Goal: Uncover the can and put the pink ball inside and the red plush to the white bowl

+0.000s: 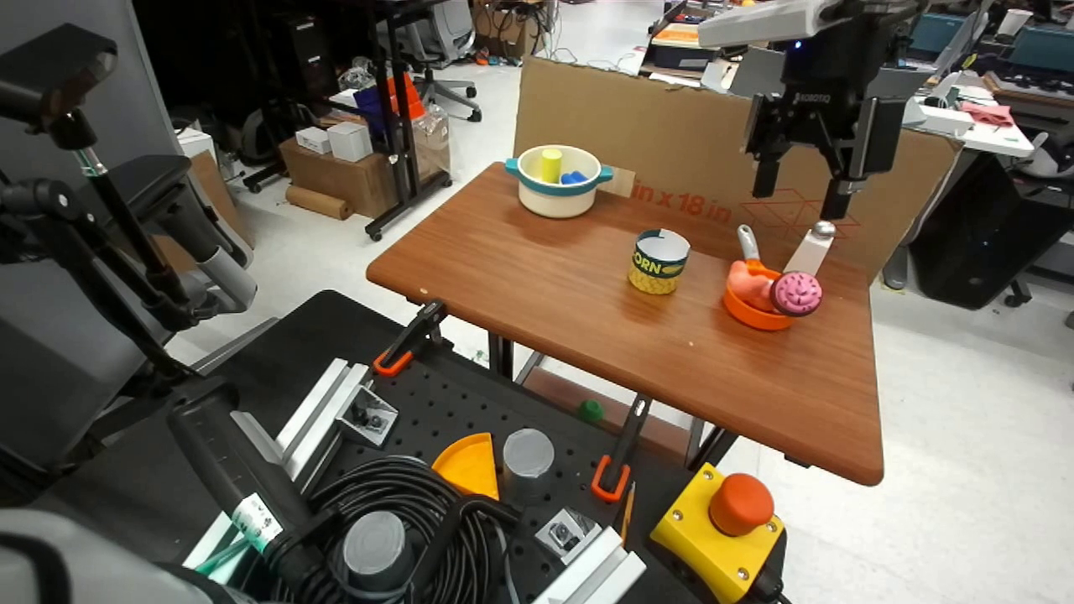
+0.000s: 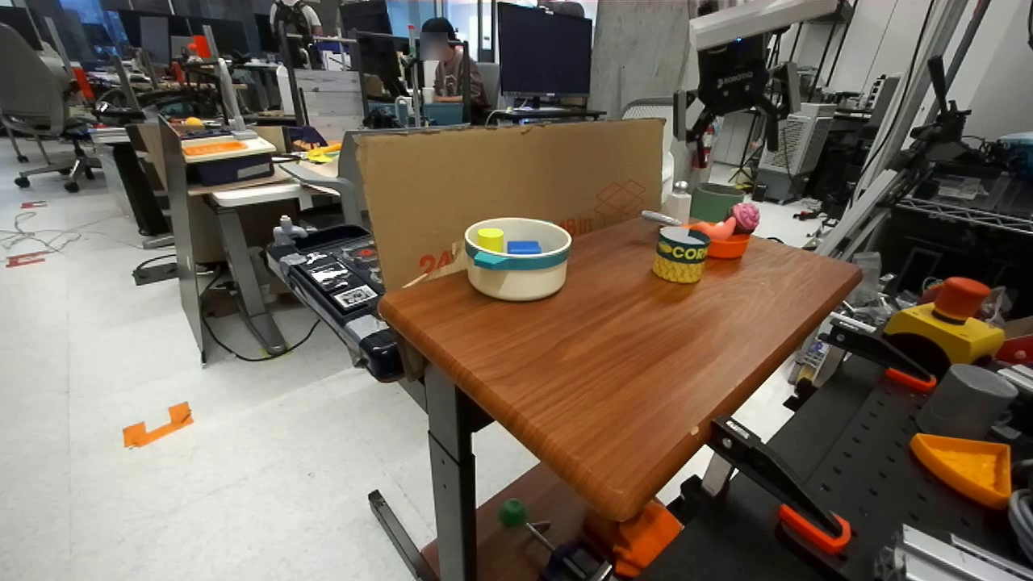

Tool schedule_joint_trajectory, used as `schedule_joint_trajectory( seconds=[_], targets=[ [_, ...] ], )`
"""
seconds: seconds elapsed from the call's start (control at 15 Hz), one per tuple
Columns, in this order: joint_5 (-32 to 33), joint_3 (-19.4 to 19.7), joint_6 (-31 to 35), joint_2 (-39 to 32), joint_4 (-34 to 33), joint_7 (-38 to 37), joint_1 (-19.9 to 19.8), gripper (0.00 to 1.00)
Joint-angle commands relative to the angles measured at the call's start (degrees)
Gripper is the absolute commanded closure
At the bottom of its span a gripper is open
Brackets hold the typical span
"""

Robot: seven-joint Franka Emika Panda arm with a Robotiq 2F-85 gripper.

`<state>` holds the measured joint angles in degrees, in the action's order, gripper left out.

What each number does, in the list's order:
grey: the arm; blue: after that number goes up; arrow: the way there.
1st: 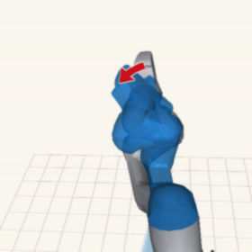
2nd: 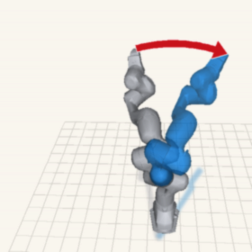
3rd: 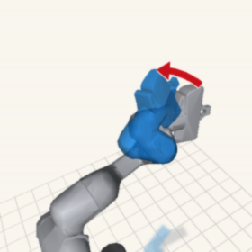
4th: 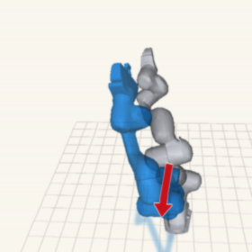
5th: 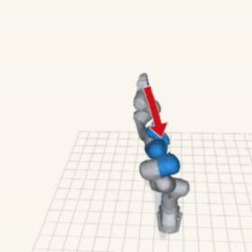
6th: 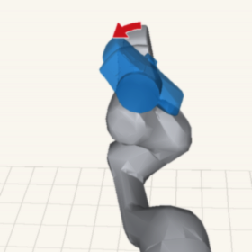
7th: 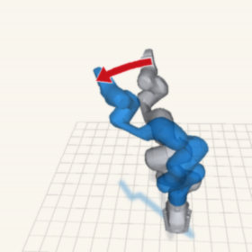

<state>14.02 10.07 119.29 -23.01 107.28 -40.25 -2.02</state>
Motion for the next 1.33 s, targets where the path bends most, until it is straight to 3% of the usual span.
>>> schedule_joint_trajectory(
  seconds=[0.0,0.27,1.27],
  targets=[
    [3.8,0.4,7.3,2.7,6.1,0.6,1.7,0.00],
    [3.9,0.3,11.0,3.1,8.9,1.0,2.5,0.00],
    [-6.1,1.0,8.4,8.6,7.5,1.6,-1.9,0.00]
  ],
)
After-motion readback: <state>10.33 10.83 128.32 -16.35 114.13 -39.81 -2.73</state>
